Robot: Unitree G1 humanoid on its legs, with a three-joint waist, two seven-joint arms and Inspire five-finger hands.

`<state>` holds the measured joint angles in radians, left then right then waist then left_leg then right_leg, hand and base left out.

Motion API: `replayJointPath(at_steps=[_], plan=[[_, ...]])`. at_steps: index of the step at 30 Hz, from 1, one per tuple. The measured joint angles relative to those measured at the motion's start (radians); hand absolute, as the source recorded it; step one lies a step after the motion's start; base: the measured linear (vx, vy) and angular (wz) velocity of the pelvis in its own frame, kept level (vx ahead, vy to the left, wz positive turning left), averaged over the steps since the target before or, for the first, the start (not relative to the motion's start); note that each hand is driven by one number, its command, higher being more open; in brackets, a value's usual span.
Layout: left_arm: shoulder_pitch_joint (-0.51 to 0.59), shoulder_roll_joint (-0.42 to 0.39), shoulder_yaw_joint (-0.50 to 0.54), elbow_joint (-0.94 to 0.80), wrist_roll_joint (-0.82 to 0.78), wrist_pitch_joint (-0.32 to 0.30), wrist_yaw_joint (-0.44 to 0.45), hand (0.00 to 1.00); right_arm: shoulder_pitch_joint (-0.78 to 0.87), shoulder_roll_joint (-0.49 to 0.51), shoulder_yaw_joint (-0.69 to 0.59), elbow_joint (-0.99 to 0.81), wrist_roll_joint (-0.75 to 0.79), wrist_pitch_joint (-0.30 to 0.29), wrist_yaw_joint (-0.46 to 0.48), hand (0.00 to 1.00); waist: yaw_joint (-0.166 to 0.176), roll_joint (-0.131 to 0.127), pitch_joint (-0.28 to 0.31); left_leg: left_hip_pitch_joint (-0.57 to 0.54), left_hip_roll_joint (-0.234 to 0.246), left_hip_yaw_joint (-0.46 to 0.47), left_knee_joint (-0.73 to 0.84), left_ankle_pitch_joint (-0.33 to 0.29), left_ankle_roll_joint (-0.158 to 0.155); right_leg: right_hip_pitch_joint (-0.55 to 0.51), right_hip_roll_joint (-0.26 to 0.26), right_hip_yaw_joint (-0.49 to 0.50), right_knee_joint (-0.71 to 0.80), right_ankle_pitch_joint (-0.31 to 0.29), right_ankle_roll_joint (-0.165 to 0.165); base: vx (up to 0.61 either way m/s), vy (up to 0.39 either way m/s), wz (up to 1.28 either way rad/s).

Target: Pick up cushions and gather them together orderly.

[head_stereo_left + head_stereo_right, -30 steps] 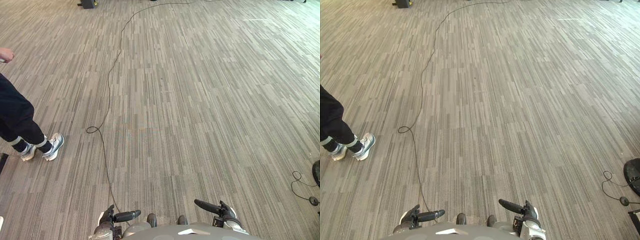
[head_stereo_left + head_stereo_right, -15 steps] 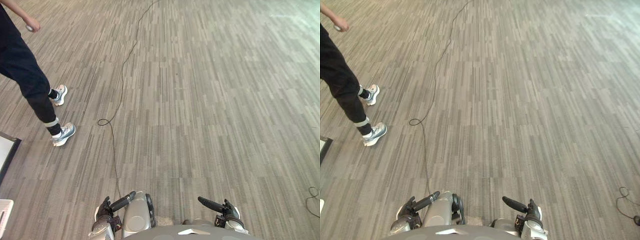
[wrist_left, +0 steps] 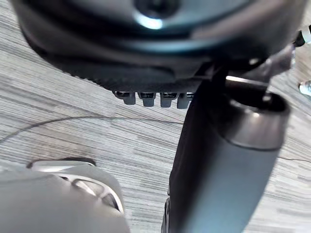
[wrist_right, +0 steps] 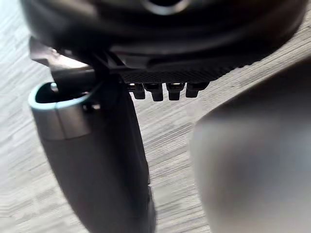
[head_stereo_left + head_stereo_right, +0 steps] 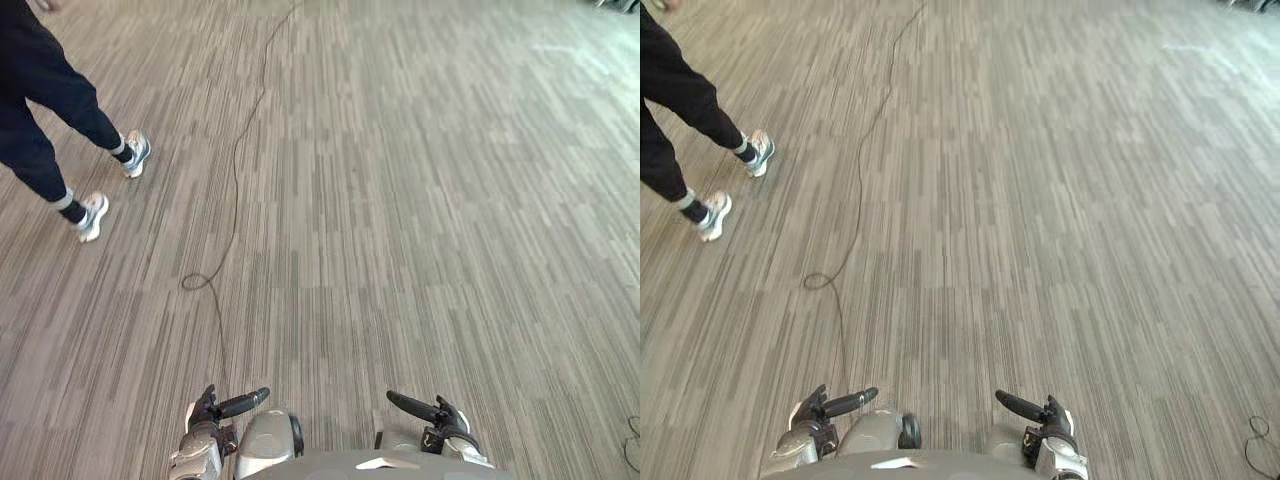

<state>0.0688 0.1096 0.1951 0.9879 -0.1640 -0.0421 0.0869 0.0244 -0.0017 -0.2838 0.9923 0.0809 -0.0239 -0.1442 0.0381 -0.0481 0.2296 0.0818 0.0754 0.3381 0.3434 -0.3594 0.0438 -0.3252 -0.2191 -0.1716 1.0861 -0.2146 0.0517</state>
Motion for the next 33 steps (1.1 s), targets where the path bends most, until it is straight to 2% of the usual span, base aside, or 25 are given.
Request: replayJointPath(at_steps=[3, 4, 5, 6, 7, 8, 9, 11, 12, 14, 15, 17, 19, 20, 21, 22, 23, 24, 25, 26, 29, 30, 31, 32, 33], plan=[[-0.024, -0.023, -0.023, 0.023, 0.0, 0.0, -0.006, 1.0, -0.023, -0.007, 0.0, -0.015, 0.0, -0.01, 0.008, 1.0, -0.022, 0.01, 0.007, 0.105, 0.016, -0.005, -0.097, -0.003, -0.023, -0.115, 0.08, -0.077, -0.353, -0.001, -0.007, 0.52, -0.091, 0.2], [-0.034, -0.03, -0.024, 0.039, 0.006, 0.0, -0.006, 1.0, -0.027, -0.008, 0.0, -0.014, 0.0, -0.009, 0.009, 1.0, -0.038, 0.008, 0.009, 0.151, 0.012, -0.023, -0.144, -0.001, -0.034, -0.115, 0.111, -0.073, -0.603, 0.068, 0.004, 0.6, -0.174, 0.73], [-0.038, -0.03, -0.029, 0.059, 0.02, 0.001, -0.013, 1.0, -0.033, -0.014, -0.009, -0.005, 0.001, -0.005, 0.01, 1.0, -0.056, 0.009, 0.016, 0.213, 0.009, -0.056, -0.191, 0.001, -0.04, -0.106, 0.135, -0.046, -0.738, 0.226, -0.006, 0.63, -0.21, 0.79], [-0.041, -0.032, -0.029, 0.065, 0.02, 0.001, -0.011, 1.0, -0.033, -0.02, -0.008, 0.0, 0.0, -0.003, 0.009, 1.0, -0.06, 0.013, 0.017, 0.231, 0.015, -0.069, -0.199, 0.002, -0.043, -0.091, 0.144, -0.034, -0.741, 0.289, -0.023, 0.7, -0.238, 0.63], [-0.055, -0.057, -0.02, 0.069, 0.021, 0.001, -0.006, 1.0, -0.046, -0.041, -0.009, 0.004, -0.004, 0.001, 0.012, 1.0, -0.056, 0.052, 0.03, 0.252, 0.05, -0.088, -0.197, 0.017, -0.071, -0.077, 0.171, -0.047, -0.711, 0.286, -0.082, 0.86, -0.298, 0.35], [-0.063, -0.08, -0.01, 0.066, 0.034, 0.0, -0.009, 1.0, -0.055, -0.048, -0.041, 0.001, -0.009, 0.001, 0.013, 1.0, -0.047, 0.076, 0.04, 0.25, 0.077, -0.132, -0.137, 0.077, -0.148, -0.1, 0.165, -0.063, -0.57, 0.196, -0.114, 0.71, -0.241, 0.23], [-0.062, -0.082, -0.006, 0.066, 0.039, 0.0, -0.008, 1.0, -0.055, -0.046, -0.051, 0.0, -0.01, 0.002, 0.013, 1.0, -0.047, 0.079, 0.039, 0.247, 0.083, -0.139, -0.109, 0.092, -0.145, -0.097, 0.166, -0.068, -0.546, 0.175, -0.119, 0.7, -0.248, 0.26], [-0.06, -0.096, 0.041, 0.055, 0.047, 0.002, -0.007, 1.0, -0.046, -0.037, -0.048, -0.017, -0.01, 0.008, 0.012, 1.0, -0.057, 0.092, 0.042, 0.109, 0.146, -0.223, 0.279, 0.213, -0.132, -0.003, 0.19, -0.094, -0.542, 0.066, -0.123, 0.62, -0.228, 0.18], [-0.057, -0.104, 0.068, 0.037, 0.047, 0.002, -0.006, 1.0, -0.042, -0.033, -0.04, -0.028, -0.01, 0.011, 0.011, 1.0, -0.052, 0.108, 0.047, -0.005, 0.185, -0.265, 0.515, 0.309, -0.148, 0.051, 0.223, -0.095, -0.57, 0.042, -0.13, 0.56, -0.207, -0.07], [-0.051, -0.108, 0.104, 0.001, 0.037, 0.005, -0.009, 1.0, -0.042, -0.025, -0.004, -0.029, -0.01, 0.021, 0.011, 1.0, -0.034, 0.112, 0.058, -0.18, 0.247, -0.264, 0.846, 0.253, -0.147, 0.181, 0.285, -0.064, -0.644, 0.0, -0.144, 0.6, -0.136, -0.45], [-0.051, -0.097, 0.107, -0.032, 0.019, 0.006, -0.006, 1.0, -0.037, -0.009, 0.0, -0.035, -0.007, 0.023, 0.006, 1.0, -0.02, 0.09, 0.069, -0.244, 0.24, -0.244, 0.887, 0.213, -0.139, 0.268, 0.288, -0.038, -0.69, -0.016, -0.143, 0.64, -0.073, -0.54], [-0.045, -0.09, 0.105, -0.071, 0.015, -0.003, -0.007, 1.0, -0.029, 0.011, 0.002, -0.04, 0.0, 0.022, 0.0, 1.0, -0.002, 0.062, 0.063, -0.333, 0.23, -0.19, 0.832, 0.17, -0.119, 0.367, 0.284, 0.005, -0.764, -0.046, -0.14, 0.51, -0.009, -0.5], [-0.045, -0.088, 0.105, -0.1, 0.01, -0.013, -0.008, 1.0, -0.025, 0.021, 0.005, -0.04, 0.001, 0.024, -0.001, 1.0, 0.011, 0.048, 0.061, -0.405, 0.209, -0.142, 0.666, 0.132, -0.109, 0.444, 0.268, 0.036, -0.822, -0.056, -0.119, 0.56, 0.056, -0.51], [-0.045, -0.089, 0.105, -0.11, 0.007, -0.015, -0.007, 1.0, -0.02, 0.025, 0.024, -0.04, 0.0, 0.027, -0.006, 1.0, 0.015, 0.036, 0.06, -0.44, 0.164, -0.107, 0.456, 0.128, -0.106, 0.494, 0.238, 0.06, -0.85, -0.074, -0.096, 0.43, 0.115, -0.39], [-0.045, -0.089, 0.105, -0.11, 0.006, -0.015, -0.007, 1.0, -0.019, 0.025, 0.028, -0.04, 0.0, 0.027, -0.007, 1.0, 0.016, 0.033, 0.06, -0.447, 0.153, -0.105, 0.414, 0.128, -0.106, 0.505, 0.231, 0.066, -0.854, -0.08, -0.091, 0.58, 0.201, -0.56], [-0.045, -0.093, 0.105, -0.109, 0.004, -0.015, -0.007, 1.0, -0.019, 0.026, 0.038, -0.04, 0.0, 0.03, -0.012, 1.0, 0.019, 0.03, 0.059, -0.464, 0.107, -0.105, 0.243, 0.158, -0.116, 0.544, 0.203, 0.098, -0.871, -0.104, -0.068, 0.65, 0.272, -0.66], [-0.042, -0.102, 0.108, -0.108, -0.005, -0.014, -0.004, 1.0, -0.016, 0.025, 0.036, -0.037, 0.0, 0.037, -0.014, 1.0, 0.025, 0.038, 0.055, -0.471, 0.073, -0.116, 0.074, 0.242, -0.111, 0.578, 0.183, 0.126, -0.877, -0.111, -0.064, 0.69, 0.3, -0.9], [-0.041, -0.104, 0.104, -0.105, -0.01, -0.015, -0.004, 1.0, -0.009, 0.026, 0.037, -0.035, 0.0, 0.037, -0.014, 1.0, 0.046, 0.035, 0.046, -0.457, 0.056, -0.13, 0.053, 0.348, -0.105, 0.594, 0.166, 0.162, -0.875, -0.12, -0.071, 0.72, 0.316, -0.89], [-0.041, -0.093, 0.103, -0.098, -0.013, -0.015, -0.004, 1.0, -0.006, 0.047, 0.038, -0.022, 0.0, 0.042, -0.014, 1.0, 0.056, 0.004, 0.019, -0.45, 0.023, -0.109, 0.069, 0.339, -0.051, 0.587, 0.133, 0.213, -0.855, -0.119, -0.079, 0.75, 0.305, -0.55], [-0.042, -0.092, 0.104, -0.099, -0.013, -0.015, -0.002, 1.0, -0.006, 0.056, 0.037, -0.02, -0.001, 0.043, -0.011, 1.0, 0.05, -0.008, 0.012, -0.452, 0.019, -0.104, 0.091, 0.32, -0.034, 0.581, 0.121, 0.226, -0.842, -0.108, -0.075, 0.89, 0.368, -0.34], [-0.037, -0.078, 0.104, -0.095, -0.038, -0.013, 0.003, 1.0, -0.004, 0.067, 0.038, -0.021, -0.003, 0.043, -0.007, 1.0, 0.062, -0.043, -0.011, -0.415, 0.014, -0.065, 0.293, 0.147, 0.037, 0.544, 0.076, 0.29, -0.597, -0.021, 0.012, 0.7, 0.295, -0.38], [-0.036, -0.077, 0.102, -0.092, -0.043, -0.013, 0.004, 1.0, -0.005, 0.068, 0.039, -0.027, -0.003, 0.04, -0.006, 1.0, 0.064, -0.043, -0.011, -0.39, 0.014, -0.057, 0.292, 0.13, 0.039, 0.519, 0.073, 0.29, -0.524, 0.011, 0.031, 0.36, 0.15, -0.54], [-0.034, -0.075, 0.096, -0.086, -0.046, -0.012, 0.008, 1.0, -0.005, 0.068, 0.041, -0.037, -0.003, 0.036, -0.004, 1.0, 0.064, -0.042, -0.01, -0.343, 0.014, -0.043, 0.276, 0.104, 0.036, 0.459, 0.069, 0.29, -0.382, 0.082, 0.091, 0.41, 0.162, -0.55], [-0.037, -0.073, 0.08, -0.075, -0.045, -0.012, 0.013, 1.0, -0.006, 0.067, 0.042, -0.045, -0.003, 0.021, 0.0, 1.0, 0.059, -0.037, -0.007, -0.271, 0.015, -0.036, 0.247, 0.06, 0.02, 0.347, 0.061, 0.263, -0.128, 0.129, 0.168, 0.58, 0.194, -0.69], [-0.04, -0.068, 0.067, -0.057, -0.045, -0.01, 0.017, 1.0, -0.004, 0.067, 0.045, -0.045, -0.011, 0.019, 0.004, 1.0, 0.054, -0.035, -0.005, -0.191, 0.015, -0.015, 0.212, 0.023, 0.004, 0.243, 0.025, 0.182, 0.048, 0.096, 0.112, 0.54, 0.151, -0.58]])
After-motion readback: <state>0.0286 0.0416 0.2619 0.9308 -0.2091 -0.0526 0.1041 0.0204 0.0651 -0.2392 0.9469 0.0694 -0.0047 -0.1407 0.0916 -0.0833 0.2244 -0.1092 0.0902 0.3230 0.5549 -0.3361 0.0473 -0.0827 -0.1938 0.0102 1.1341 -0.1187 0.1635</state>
